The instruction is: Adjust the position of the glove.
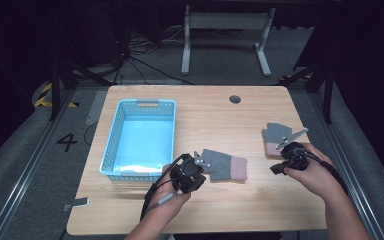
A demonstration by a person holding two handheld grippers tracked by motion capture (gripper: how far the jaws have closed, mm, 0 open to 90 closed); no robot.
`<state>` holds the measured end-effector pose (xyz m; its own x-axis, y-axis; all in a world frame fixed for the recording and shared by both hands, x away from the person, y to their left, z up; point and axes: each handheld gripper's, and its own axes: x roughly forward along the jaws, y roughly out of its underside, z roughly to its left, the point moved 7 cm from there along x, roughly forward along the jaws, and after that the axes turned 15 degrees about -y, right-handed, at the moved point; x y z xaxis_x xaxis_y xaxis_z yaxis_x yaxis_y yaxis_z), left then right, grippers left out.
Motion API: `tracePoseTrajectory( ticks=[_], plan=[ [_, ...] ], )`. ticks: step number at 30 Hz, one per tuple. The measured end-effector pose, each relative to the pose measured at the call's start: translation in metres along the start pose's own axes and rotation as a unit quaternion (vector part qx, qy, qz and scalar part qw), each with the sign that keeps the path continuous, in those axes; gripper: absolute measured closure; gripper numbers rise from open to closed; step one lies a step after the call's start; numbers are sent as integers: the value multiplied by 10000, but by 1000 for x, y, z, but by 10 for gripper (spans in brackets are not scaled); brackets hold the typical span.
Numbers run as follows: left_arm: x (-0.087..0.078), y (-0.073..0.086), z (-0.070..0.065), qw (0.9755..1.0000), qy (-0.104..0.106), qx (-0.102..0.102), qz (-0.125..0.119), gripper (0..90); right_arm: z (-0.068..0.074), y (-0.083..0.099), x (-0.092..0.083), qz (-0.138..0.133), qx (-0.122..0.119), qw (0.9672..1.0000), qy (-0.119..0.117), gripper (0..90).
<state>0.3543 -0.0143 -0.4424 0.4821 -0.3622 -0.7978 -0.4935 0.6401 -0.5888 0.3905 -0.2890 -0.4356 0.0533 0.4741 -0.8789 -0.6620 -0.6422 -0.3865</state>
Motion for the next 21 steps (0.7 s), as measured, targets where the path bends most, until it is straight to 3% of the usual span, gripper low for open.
tracePoseTrajectory(
  ticks=[6,10,21],
  plan=[
    [-1,0,8,9998,-67,-144,-110,896,4,-11,8,-212,-78,9997,-62,899],
    [6,0,14,9992,-68,-382,-123,897,9,-22,16,-451,-126,9988,-152,899],
    [26,-2,8,9994,-56,-334,-6,897,8,-37,44,-607,-192,9978,-196,899]
  ],
)
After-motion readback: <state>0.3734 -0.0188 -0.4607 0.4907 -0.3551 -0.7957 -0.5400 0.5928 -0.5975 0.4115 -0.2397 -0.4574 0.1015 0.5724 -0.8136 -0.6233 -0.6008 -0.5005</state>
